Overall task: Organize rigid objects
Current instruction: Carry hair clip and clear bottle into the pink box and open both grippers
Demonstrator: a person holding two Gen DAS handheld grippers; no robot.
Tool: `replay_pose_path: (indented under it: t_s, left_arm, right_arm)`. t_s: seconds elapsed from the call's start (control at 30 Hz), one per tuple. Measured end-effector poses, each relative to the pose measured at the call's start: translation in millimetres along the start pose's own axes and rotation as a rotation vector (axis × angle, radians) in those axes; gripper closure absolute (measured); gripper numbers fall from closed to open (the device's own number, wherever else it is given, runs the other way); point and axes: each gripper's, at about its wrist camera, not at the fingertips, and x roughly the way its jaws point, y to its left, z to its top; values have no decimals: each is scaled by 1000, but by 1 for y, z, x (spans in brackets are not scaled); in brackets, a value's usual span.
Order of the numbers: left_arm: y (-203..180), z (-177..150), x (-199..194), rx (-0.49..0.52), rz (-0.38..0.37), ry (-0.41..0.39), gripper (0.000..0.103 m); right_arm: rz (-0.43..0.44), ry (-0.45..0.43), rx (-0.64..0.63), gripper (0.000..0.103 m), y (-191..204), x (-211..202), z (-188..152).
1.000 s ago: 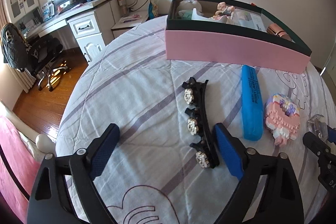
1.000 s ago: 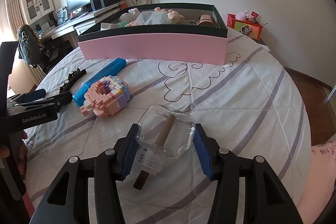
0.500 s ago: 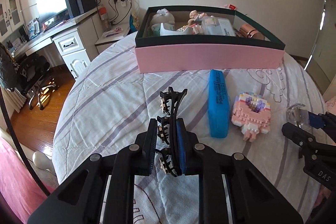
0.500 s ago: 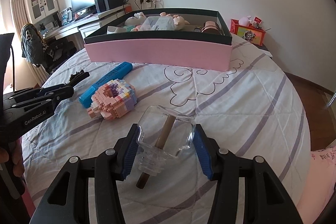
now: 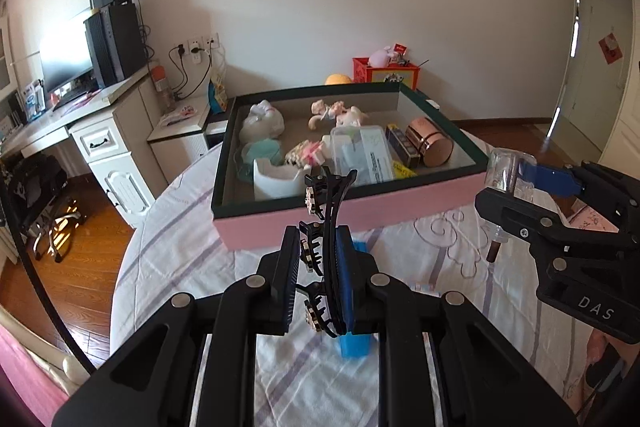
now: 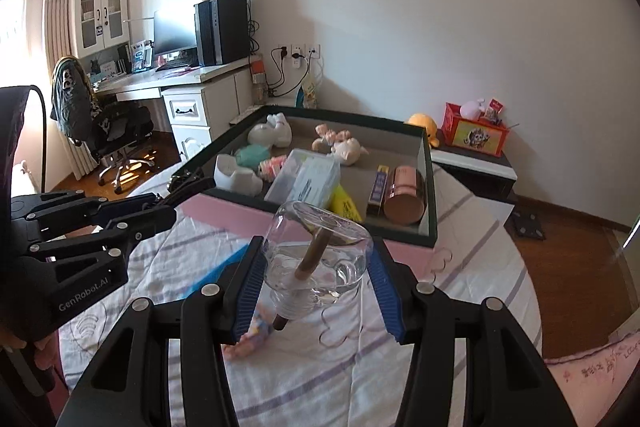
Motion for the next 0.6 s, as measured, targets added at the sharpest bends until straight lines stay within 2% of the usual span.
replay_pose_path:
  t_s: [0.17, 0.27, 0.43, 0.6]
  left_arm:
    - [5, 43, 36, 35, 7, 14, 85]
    - [10, 61, 65, 42, 17, 45, 85]
    - [17, 75, 108, 49, 37, 105, 85]
    - [24, 75, 142, 35, 38, 163, 85]
  right_arm:
    - [-32, -20, -28, 51, -12, 30, 36]
    - [-62, 5, -25, 51, -25, 62, 53]
    - [-84, 80, -35, 51, -38, 111, 65]
    - [-79, 122, -48, 51, -41, 145, 65]
